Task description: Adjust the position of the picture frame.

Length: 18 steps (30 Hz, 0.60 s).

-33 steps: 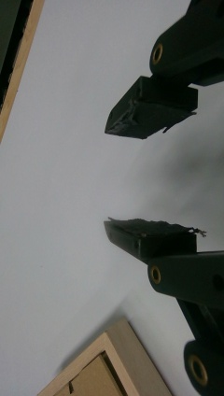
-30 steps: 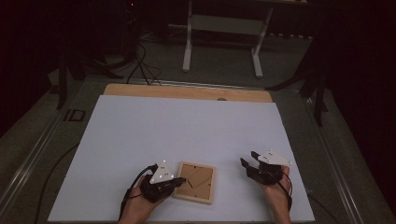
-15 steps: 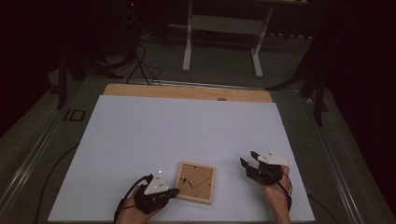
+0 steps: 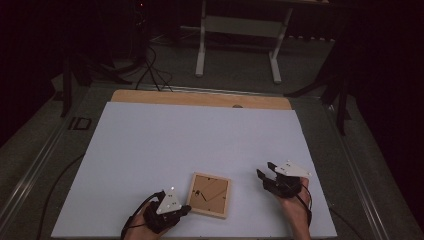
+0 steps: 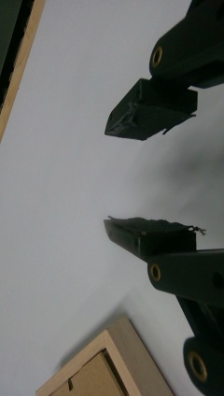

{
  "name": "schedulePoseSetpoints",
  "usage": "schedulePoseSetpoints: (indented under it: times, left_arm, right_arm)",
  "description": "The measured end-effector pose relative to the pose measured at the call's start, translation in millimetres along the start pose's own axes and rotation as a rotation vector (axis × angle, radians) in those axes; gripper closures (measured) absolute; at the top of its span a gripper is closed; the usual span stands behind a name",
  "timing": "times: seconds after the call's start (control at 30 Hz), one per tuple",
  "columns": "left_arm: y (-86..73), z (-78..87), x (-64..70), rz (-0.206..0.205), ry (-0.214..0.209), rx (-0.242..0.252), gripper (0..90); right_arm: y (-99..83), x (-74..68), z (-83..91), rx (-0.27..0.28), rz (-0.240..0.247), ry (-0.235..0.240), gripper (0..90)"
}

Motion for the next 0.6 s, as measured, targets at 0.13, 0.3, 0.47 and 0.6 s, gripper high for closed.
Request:
schedulePoseSetpoints:
  times: [0.13, 0.3, 0.47, 0.6]
  left_arm:
    - [-0.4, -0.1, -4.6, 0.015, 0.019, -0.005, 89.6]
    - [0.5, -1.3, -8.2, 0.031, 0.040, -0.003, 89.6]
    - [2.9, -4.2, -13.2, 0.048, 0.054, -0.002, 89.6]
    - [5.6, -8.1, -17.2, 0.059, 0.069, 0.004, 89.6]
  right_arm:
    - [1.0, -1.4, -0.1, 0.005, -0.008, 0.014, 61.9]
    - [4.5, -6.1, -1.3, 0.009, -0.009, 0.044, 78.3]
    - [7.4, -11.4, -3.1, 0.013, -0.003, 0.060, 87.7]
    - [8.3, -16.0, -5.6, 0.009, 0.002, 0.079, 88.8]
Point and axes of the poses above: each handheld gripper's, and its own axes: z roughly backward along the jaws, y roughly out of its top, x roughly to its right, the point moved 1 cm from there along -z, roughly forward along the jaws, and after that the axes turned 2 degrees about -z, right-handed, at the moved point
